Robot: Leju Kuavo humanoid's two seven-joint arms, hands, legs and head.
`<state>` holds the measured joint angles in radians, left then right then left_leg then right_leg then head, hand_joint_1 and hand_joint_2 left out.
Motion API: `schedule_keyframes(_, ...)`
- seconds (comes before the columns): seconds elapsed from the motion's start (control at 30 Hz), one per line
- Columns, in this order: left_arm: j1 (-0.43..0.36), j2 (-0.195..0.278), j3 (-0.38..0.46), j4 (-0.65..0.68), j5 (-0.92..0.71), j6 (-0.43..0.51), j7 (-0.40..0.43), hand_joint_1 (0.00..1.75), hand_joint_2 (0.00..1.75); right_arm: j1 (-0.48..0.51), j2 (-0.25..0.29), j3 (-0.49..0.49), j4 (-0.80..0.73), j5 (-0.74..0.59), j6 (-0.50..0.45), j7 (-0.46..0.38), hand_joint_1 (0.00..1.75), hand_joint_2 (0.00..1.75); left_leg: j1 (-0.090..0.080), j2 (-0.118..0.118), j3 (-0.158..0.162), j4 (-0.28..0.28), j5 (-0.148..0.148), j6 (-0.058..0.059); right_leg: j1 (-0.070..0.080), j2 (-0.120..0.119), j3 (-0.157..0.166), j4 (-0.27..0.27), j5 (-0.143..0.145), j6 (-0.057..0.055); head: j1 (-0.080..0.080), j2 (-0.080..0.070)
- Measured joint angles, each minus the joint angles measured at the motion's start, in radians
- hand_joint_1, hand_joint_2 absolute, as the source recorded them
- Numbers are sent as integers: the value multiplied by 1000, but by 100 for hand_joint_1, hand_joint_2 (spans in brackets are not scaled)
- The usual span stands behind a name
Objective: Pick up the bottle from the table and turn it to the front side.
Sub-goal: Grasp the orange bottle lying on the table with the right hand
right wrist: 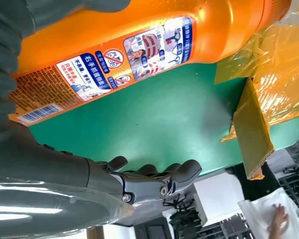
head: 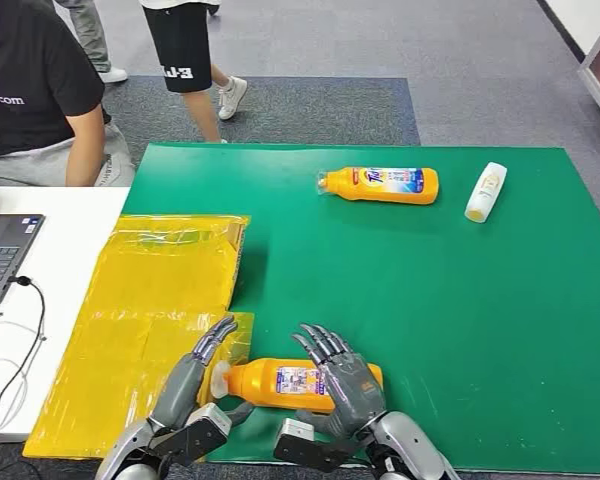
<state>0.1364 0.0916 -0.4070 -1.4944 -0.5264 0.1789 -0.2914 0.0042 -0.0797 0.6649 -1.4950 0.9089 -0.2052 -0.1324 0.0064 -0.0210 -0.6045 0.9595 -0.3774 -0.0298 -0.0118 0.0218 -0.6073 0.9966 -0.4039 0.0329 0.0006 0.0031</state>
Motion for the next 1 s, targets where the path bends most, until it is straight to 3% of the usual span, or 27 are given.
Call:
schedule_keyframes(0.13,0,0,0,2,1,1,-2,0,175,-4,0,1,5,40,-2,15,0,175,0,0,0,0,0,0,0,0,0,0,0,0,0,0)
schedule_keyframes(0.27,0,0,-3,3,3,3,-3,0,175,-23,-4,15,24,202,-7,79,0,175,0,0,0,0,0,0,0,0,0,0,0,0,0,0)
schedule_keyframes(0.4,2,0,-4,3,3,8,-1,0,175,-59,-17,42,69,310,59,143,0,175,0,0,0,0,0,0,0,0,0,0,0,0,0,0)
schedule_keyframes(0.7,13,6,-4,3,3,21,3,0,175,-141,-33,97,159,310,154,176,0,175,0,0,1,0,0,0,0,1,0,0,1,0,0,0)
schedule_keyframes(1.0,18,11,-4,3,3,23,7,0,175,-173,-37,122,183,293,174,191,0,175,0,0,3,0,1,-1,1,1,1,0,3,-2,0,0)
